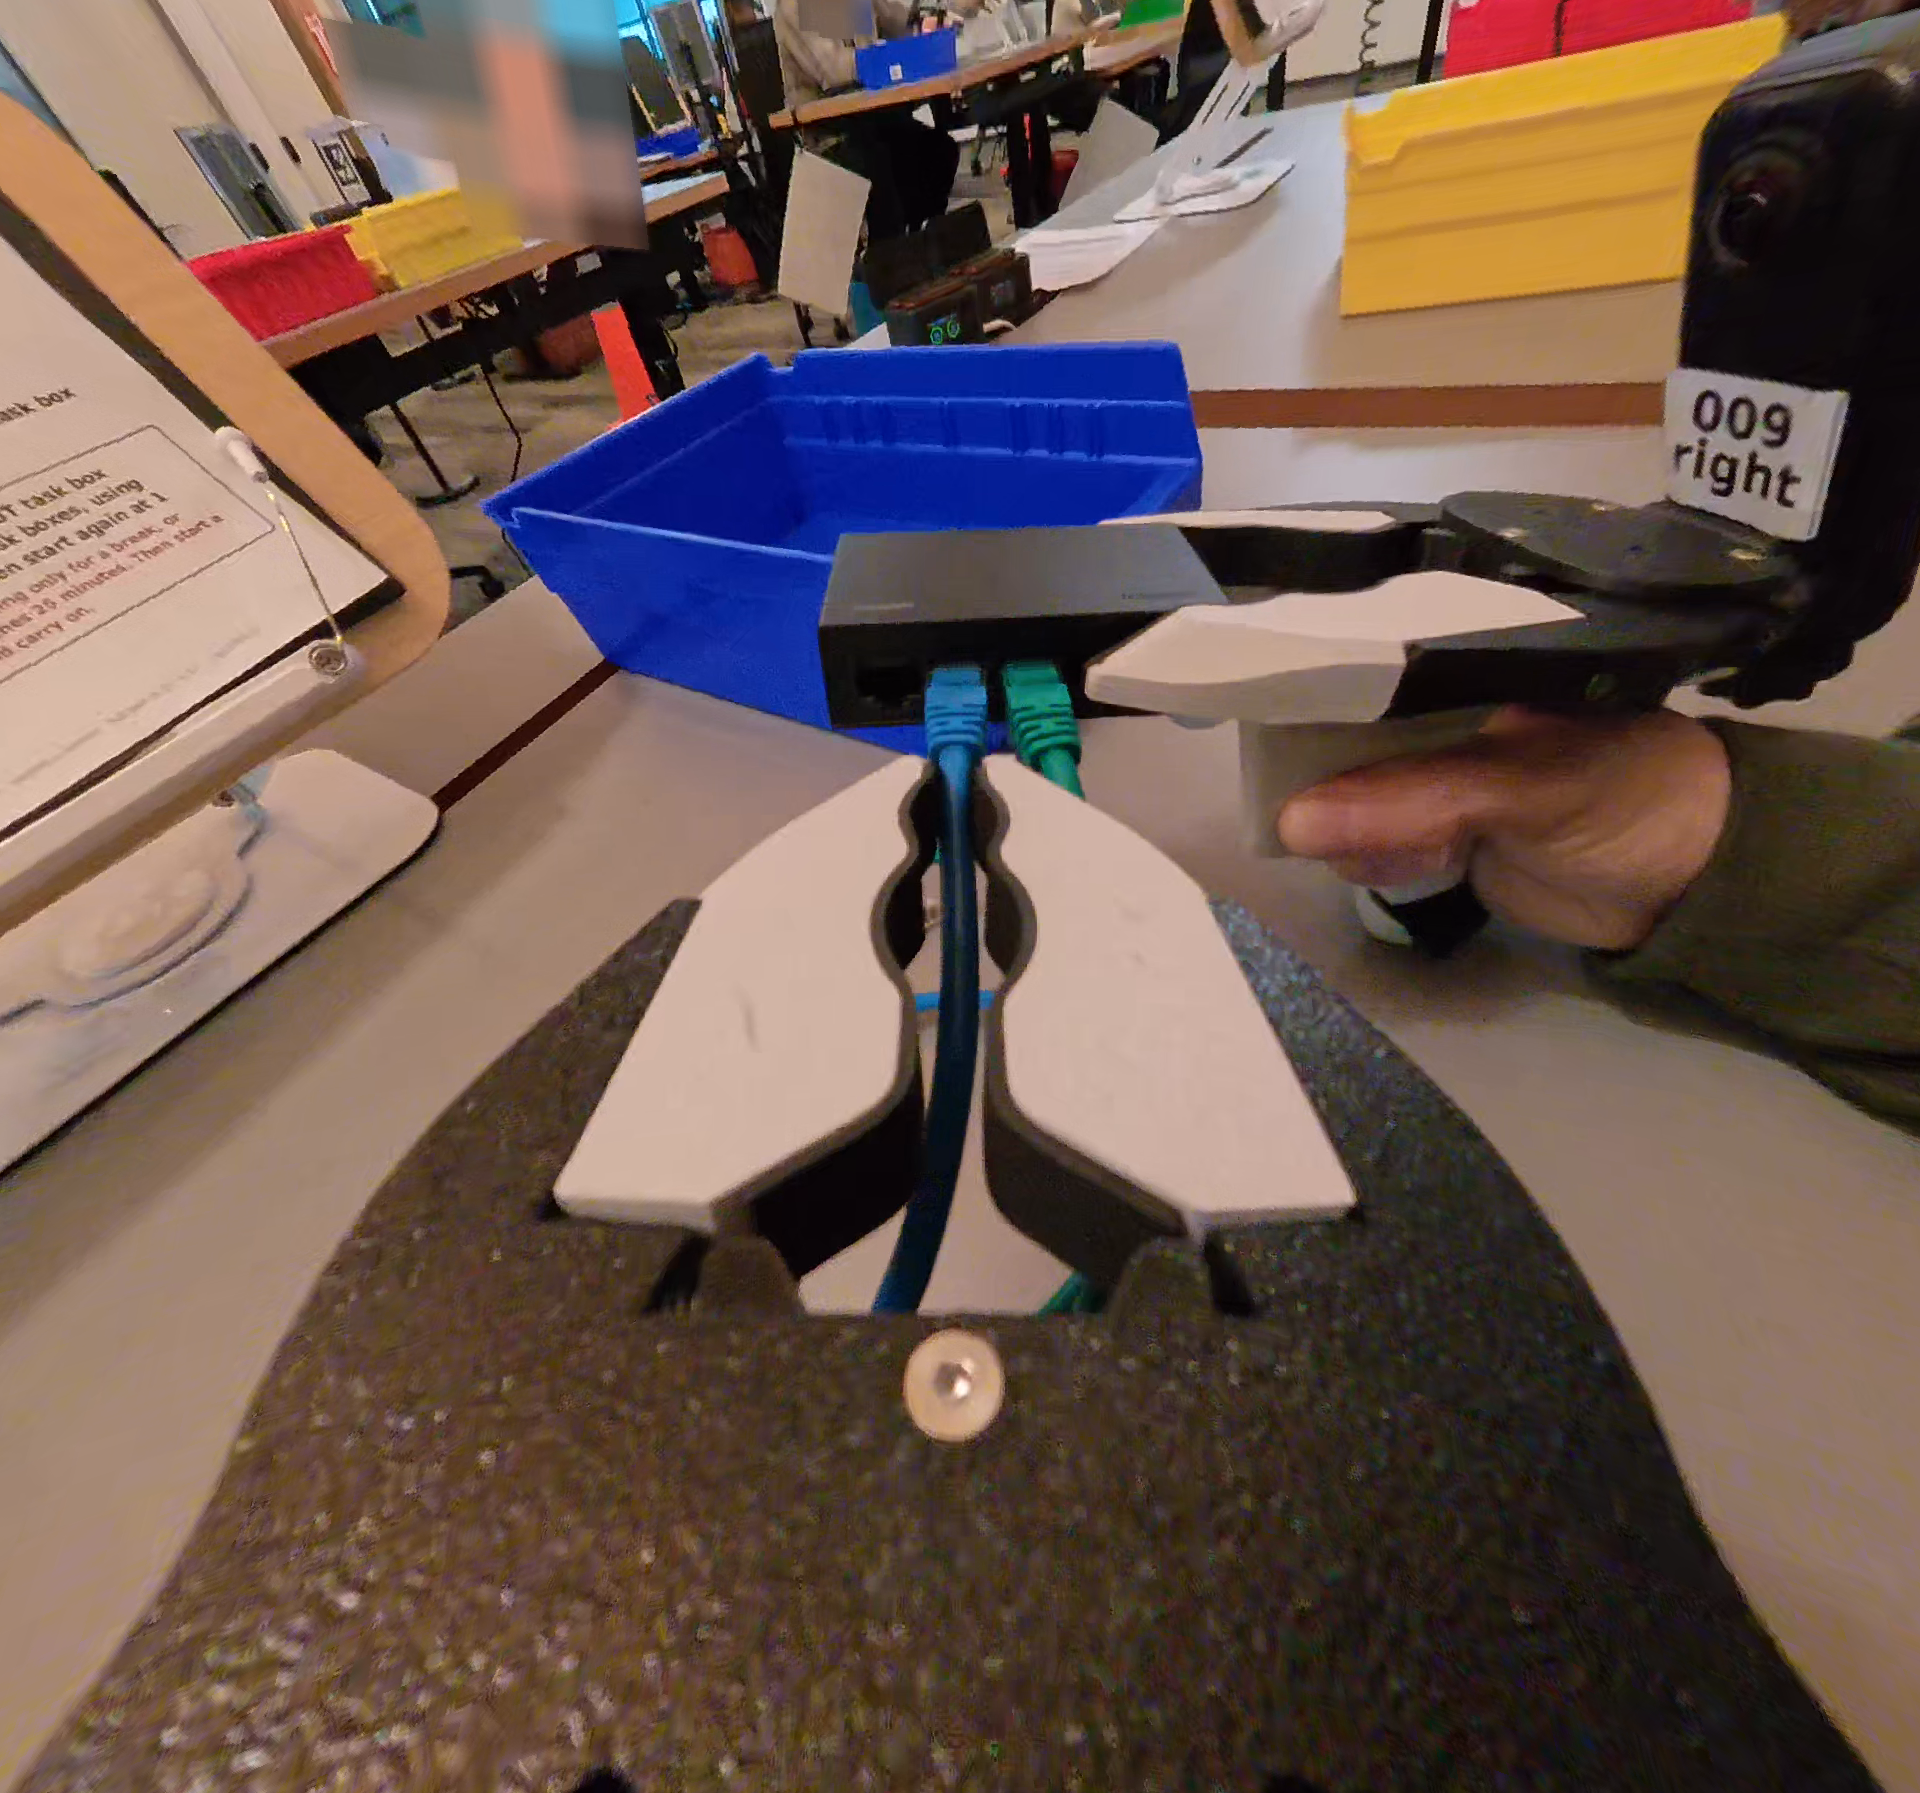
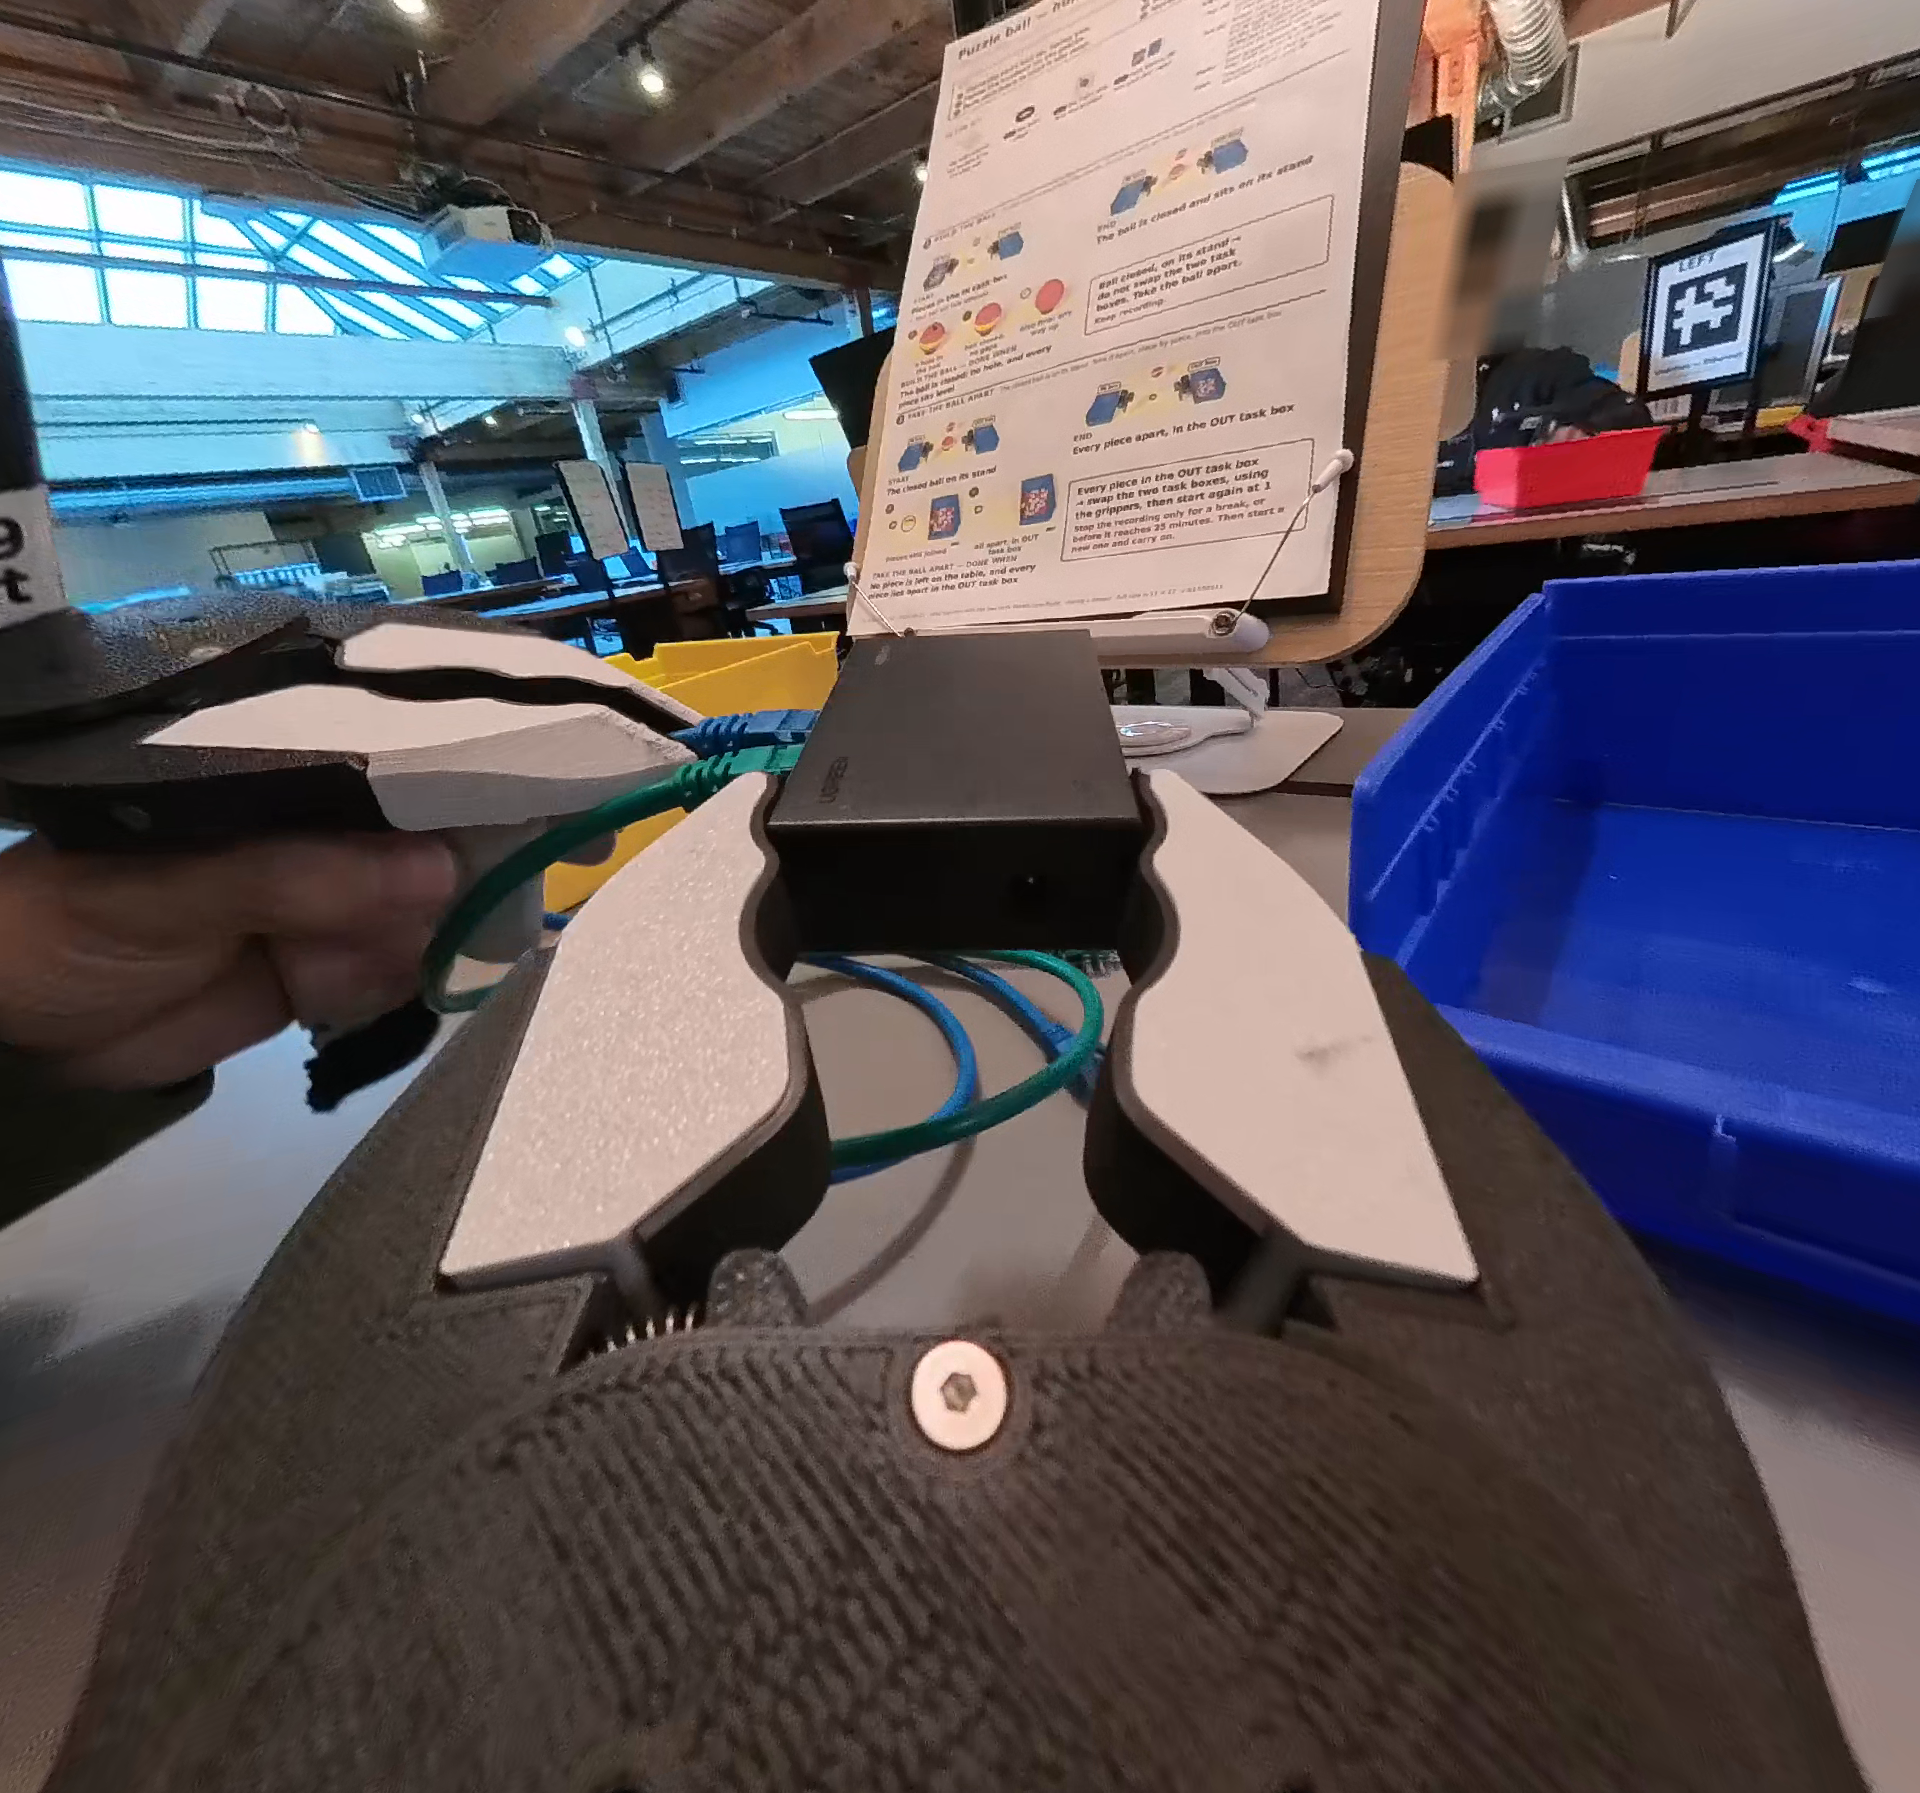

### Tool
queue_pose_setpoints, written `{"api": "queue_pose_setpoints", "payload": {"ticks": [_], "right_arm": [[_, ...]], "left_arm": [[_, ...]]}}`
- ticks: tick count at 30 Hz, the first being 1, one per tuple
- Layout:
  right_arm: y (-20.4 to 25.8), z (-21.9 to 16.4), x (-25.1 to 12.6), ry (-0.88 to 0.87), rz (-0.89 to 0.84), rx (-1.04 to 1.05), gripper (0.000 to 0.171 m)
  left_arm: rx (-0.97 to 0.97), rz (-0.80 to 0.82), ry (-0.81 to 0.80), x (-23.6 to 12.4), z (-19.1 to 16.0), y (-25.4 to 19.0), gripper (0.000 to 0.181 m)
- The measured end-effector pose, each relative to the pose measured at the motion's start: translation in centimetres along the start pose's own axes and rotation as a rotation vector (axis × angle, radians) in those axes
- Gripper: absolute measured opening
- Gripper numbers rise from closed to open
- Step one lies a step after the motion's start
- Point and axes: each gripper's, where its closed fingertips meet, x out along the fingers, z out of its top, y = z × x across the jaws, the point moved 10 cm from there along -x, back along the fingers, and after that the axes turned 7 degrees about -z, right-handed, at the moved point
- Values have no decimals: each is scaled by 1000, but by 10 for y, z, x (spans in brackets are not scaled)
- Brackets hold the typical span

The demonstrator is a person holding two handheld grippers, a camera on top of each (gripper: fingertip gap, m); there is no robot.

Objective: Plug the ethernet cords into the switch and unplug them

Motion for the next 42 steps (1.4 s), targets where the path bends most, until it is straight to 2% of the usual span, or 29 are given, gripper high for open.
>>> {"api": "queue_pose_setpoints", "payload": {"ticks": [9, 12, 22, 25, 32, 35, 36, 39, 42], "right_arm": [[3, -1, 1, 5, 52, 11, 63], [7, -1, 3, 27, 45, -18, 63], [6, -2, 5, 49, 7, -20, 63], [6, -2, 5, 49, 2, -18, 62], [8, -2, 5, 59, -1, -68, 63], [15, -4, 8, 93, -18, -166, 63], [16, -4, 9, 101, -23, -176, 63], [6, -2, 7, 91, -84, -94, 62], [-7, 0, 2, 47, -90, 31, 62]], "left_arm": [[38, 54, -84, -9, -5, -6, 5], [88, 80, -28, -11, -2, -6, 5], [136, 7, 210, -5, 18, 4, 4], [15, -26, 185, -3, 14, 9, 4], [42, 7, 153, -5, 3, 6, 5], [39, 21, 198, -10, -2, 8, 6], [46, 54, 210, -12, -2, 7, 12], [94, 101, 122, -29, 12, 2, 27], [75, 165, 59, -57, 27, 10, 29]]}}
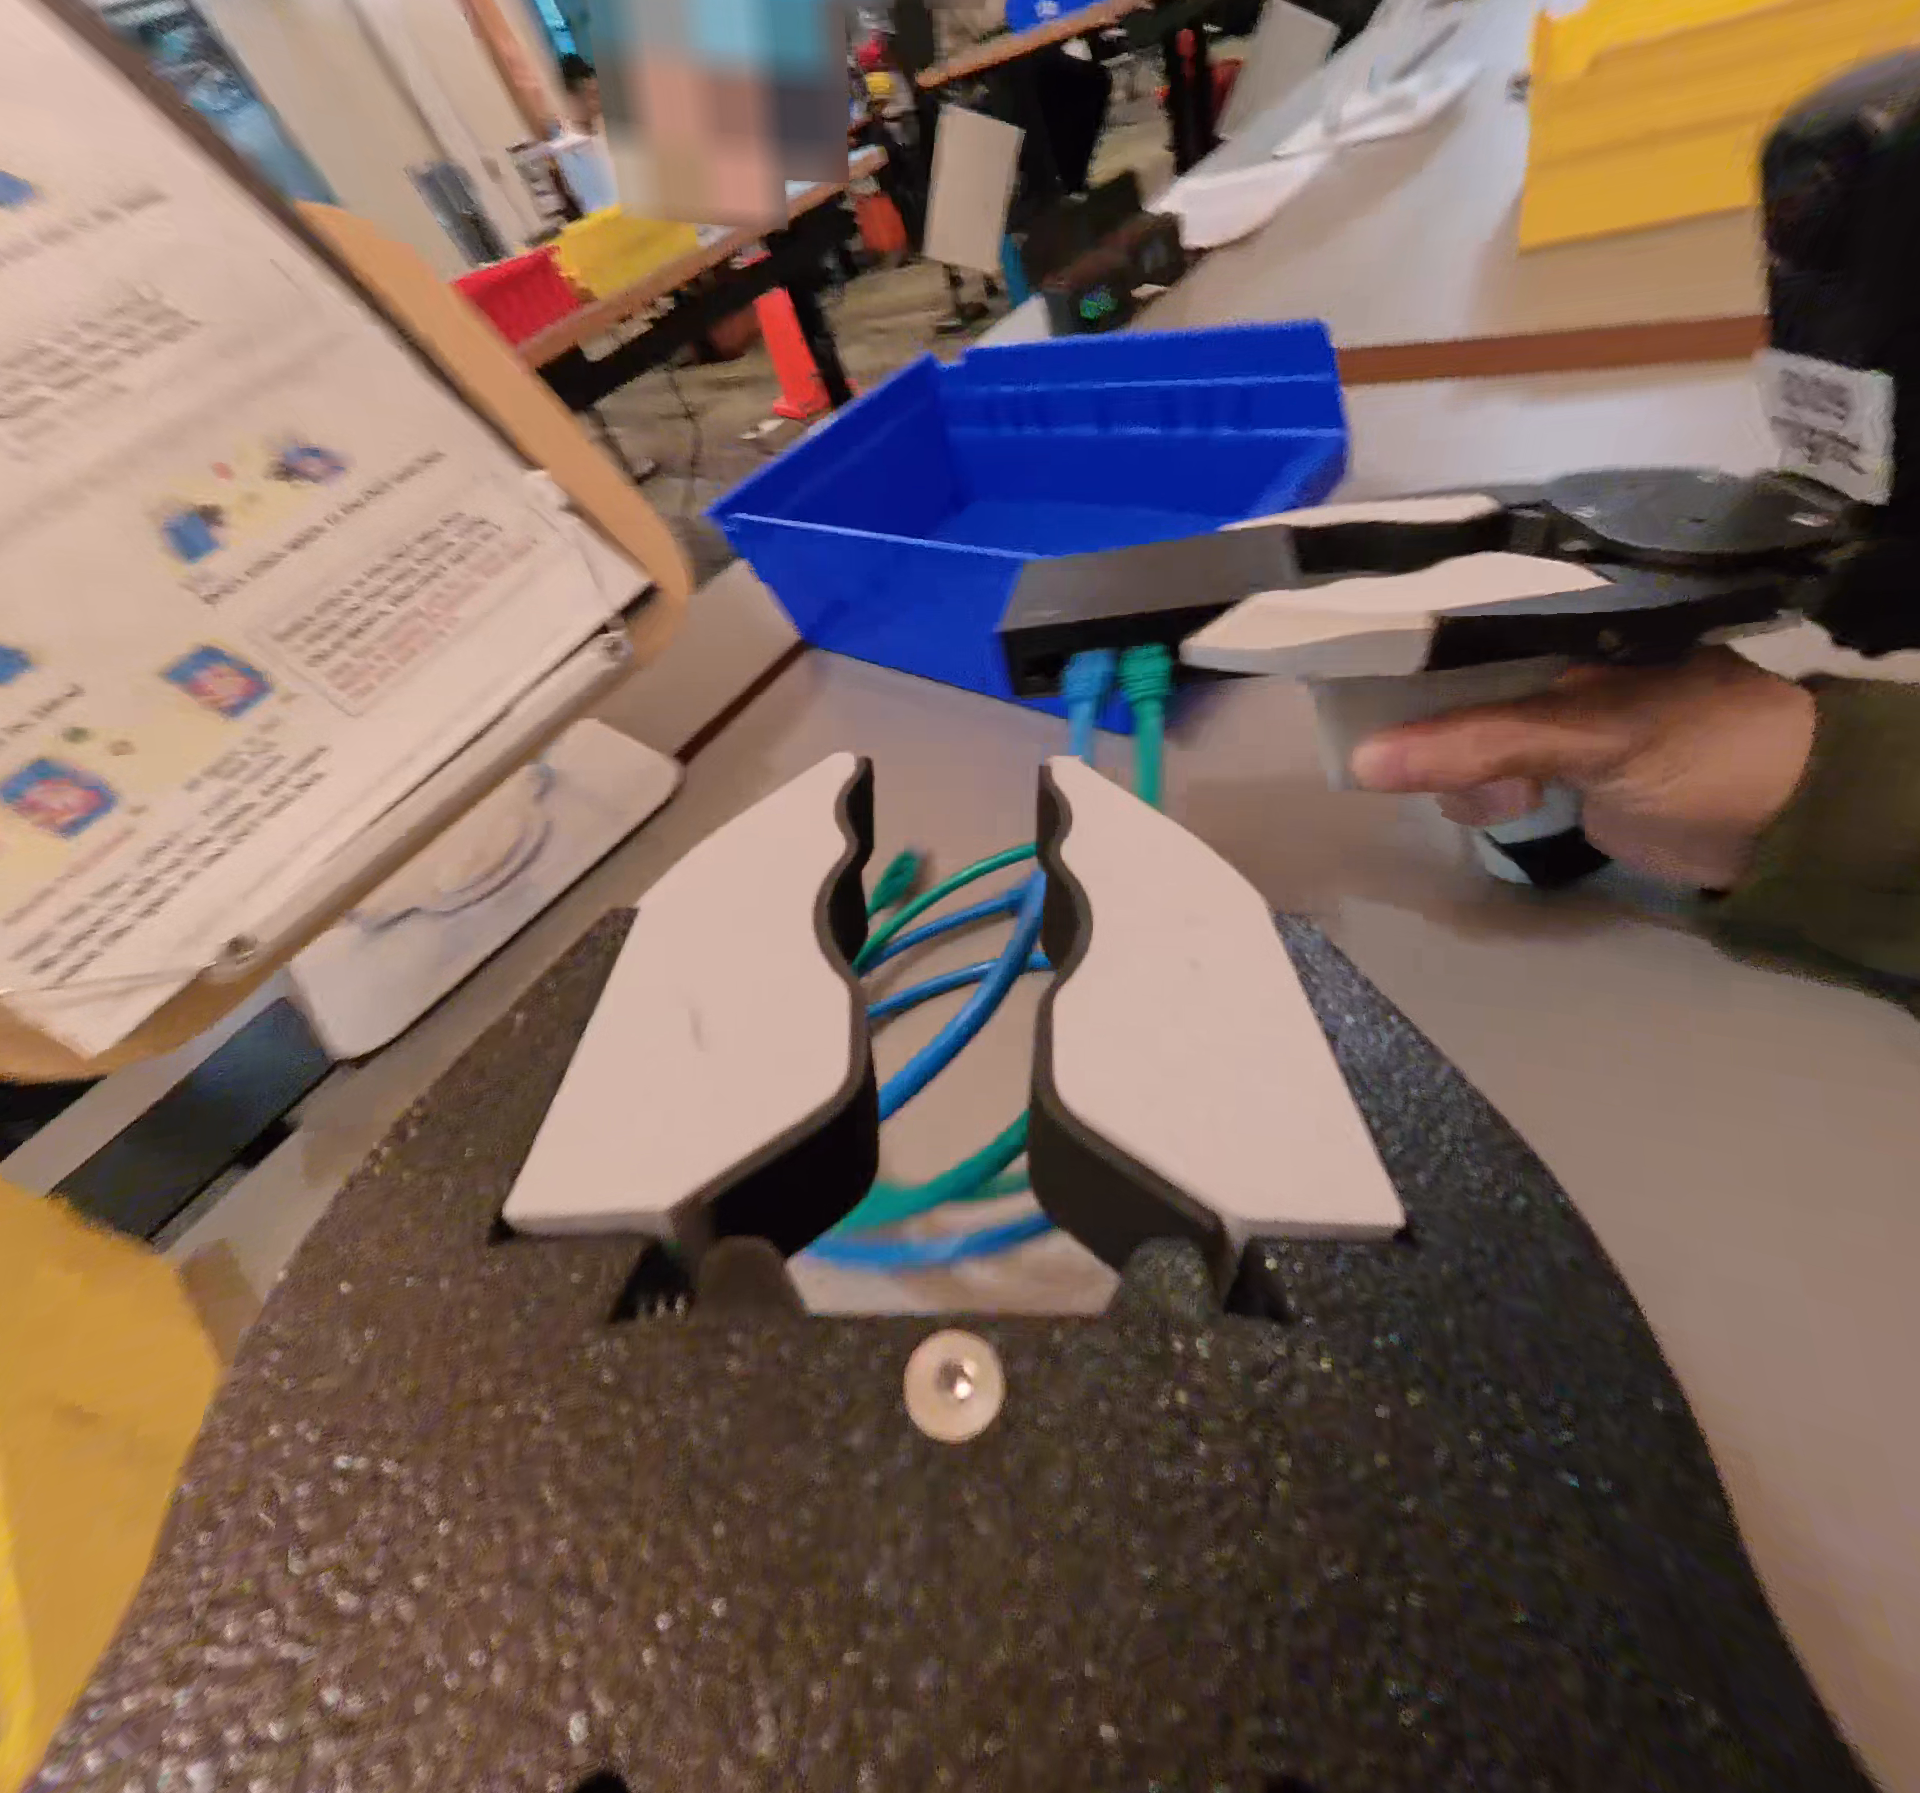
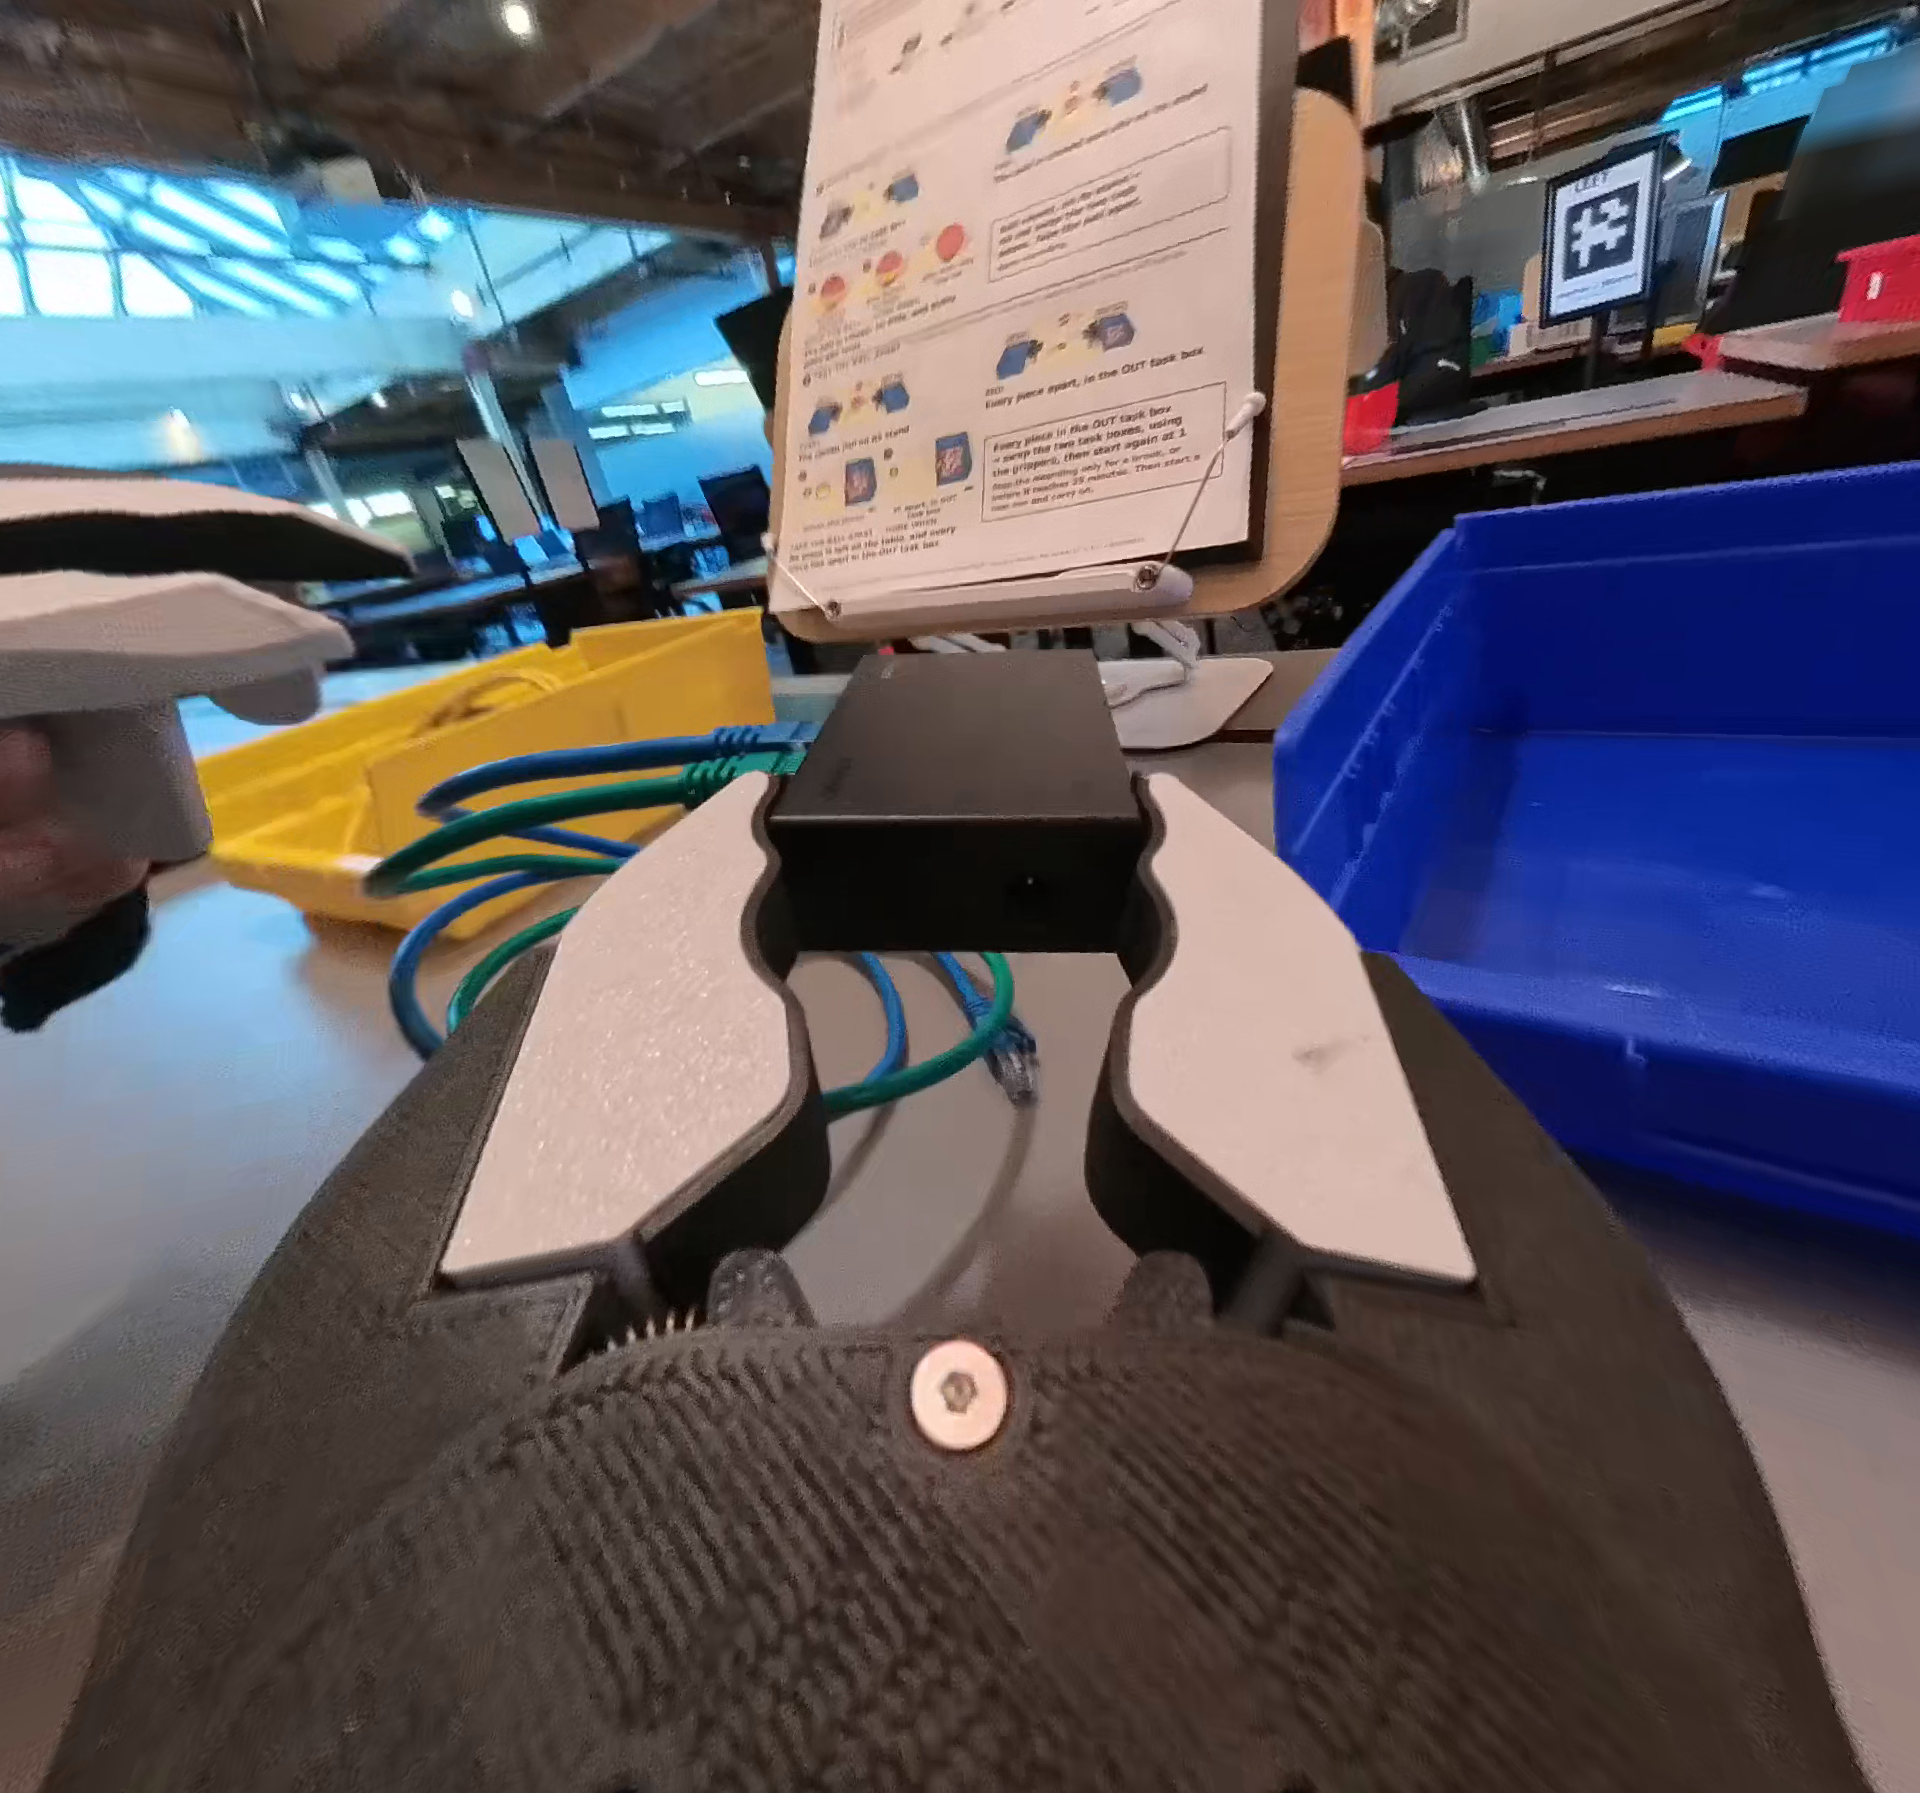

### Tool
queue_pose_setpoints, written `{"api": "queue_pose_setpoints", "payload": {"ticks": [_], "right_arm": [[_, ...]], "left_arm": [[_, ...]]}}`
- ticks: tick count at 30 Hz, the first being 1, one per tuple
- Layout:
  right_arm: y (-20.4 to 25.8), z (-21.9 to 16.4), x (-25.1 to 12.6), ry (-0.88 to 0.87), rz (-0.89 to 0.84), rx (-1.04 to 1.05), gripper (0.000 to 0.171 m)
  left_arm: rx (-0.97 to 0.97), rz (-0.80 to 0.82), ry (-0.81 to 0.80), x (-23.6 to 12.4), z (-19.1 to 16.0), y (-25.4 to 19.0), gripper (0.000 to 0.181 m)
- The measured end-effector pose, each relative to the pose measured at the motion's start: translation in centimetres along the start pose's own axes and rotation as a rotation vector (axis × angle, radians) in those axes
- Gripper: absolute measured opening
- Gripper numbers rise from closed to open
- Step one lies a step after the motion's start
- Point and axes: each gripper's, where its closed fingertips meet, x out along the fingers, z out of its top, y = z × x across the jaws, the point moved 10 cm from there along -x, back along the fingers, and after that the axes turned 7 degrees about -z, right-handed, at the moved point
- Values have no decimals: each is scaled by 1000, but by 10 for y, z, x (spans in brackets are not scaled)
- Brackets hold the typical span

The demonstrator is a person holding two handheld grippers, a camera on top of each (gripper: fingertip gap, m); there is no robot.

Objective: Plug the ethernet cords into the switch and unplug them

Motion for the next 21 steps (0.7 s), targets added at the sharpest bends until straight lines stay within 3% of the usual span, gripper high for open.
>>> {"api": "queue_pose_setpoints", "payload": {"ticks": [4, 8, 11, 15, 19, 21], "right_arm": [[-8, 1, -2, -22, 37, 85, 62], [-9, 1, -3, -25, 61, 100, 62], [-6, 1, -2, -16, 76, 71, 62], [2, 0, 0, 3, 114, 4, 63], [6, -1, 1, 13, 128, -38, 62], [7, -1, 2, 17, 132, -42, 62]], "left_arm": [[-180, 283, 68, -49, -11, 68, 29], [-493, 533, 237, -93, -65, 154, 35], [-773, 506, 265, -100, -107, 198, 37], [-1058, 359, 226, -80, -145, 226, 35], [-1108, 341, 262, -60, -164, 233, 30], [-1095, 302, 237, -57, -161, 232, 15]]}}
